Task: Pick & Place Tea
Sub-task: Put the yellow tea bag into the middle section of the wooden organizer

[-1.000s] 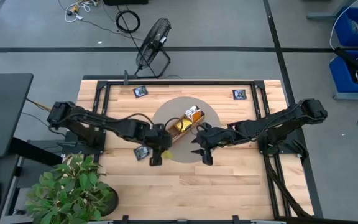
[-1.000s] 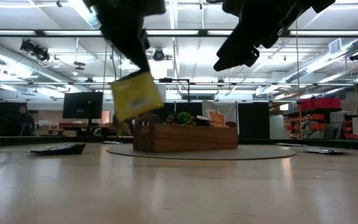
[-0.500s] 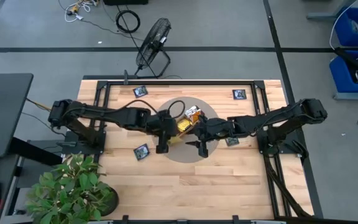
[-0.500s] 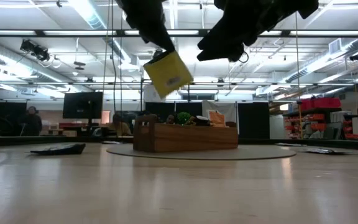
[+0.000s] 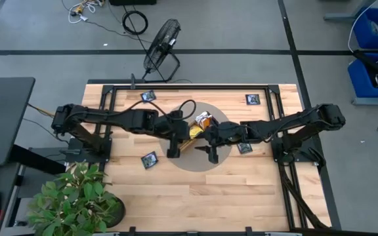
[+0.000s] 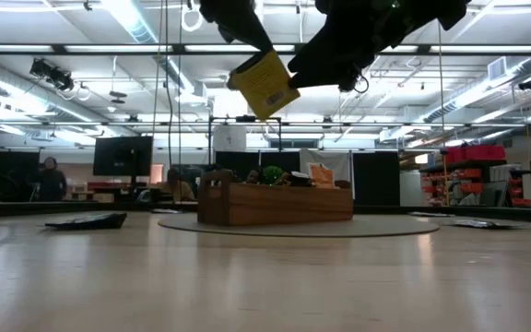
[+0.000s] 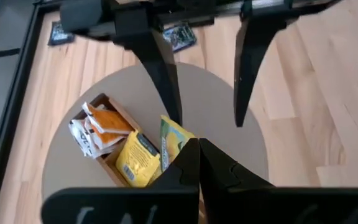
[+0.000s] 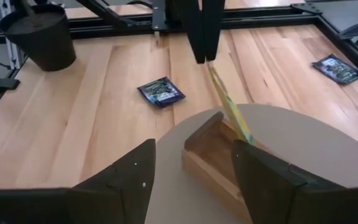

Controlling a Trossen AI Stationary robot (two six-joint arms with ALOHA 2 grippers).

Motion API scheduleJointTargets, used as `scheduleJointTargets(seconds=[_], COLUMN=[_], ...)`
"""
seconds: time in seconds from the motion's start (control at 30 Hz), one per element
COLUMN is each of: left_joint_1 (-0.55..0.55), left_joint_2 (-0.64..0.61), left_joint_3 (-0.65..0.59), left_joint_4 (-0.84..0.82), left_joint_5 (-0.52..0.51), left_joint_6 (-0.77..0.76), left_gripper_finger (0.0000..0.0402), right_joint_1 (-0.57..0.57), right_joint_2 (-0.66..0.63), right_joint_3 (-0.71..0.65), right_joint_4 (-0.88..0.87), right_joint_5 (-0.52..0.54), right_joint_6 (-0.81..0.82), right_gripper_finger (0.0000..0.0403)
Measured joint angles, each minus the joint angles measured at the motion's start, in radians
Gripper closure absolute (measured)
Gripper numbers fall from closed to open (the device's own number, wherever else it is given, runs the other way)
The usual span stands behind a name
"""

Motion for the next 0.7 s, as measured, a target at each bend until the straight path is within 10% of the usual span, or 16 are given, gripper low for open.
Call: scheduleJointTargets(seconds=[0.7], left_joint_1=[-0.005], left_joint_2=[0.001], left_joint_3=[-0.003], left_joint_4=[0.013], left_joint_5=[0.005], left_joint_6=[-0.018], left_gripper_finger=[0.0401], right_joint_1=[-0.015], right_joint_2=[0.0], right_joint_3=[0.045], right_joint_4=[-0.008], right_joint_5=[0.042], right_joint_6=[-0.051], right_gripper_finger=[0.0184])
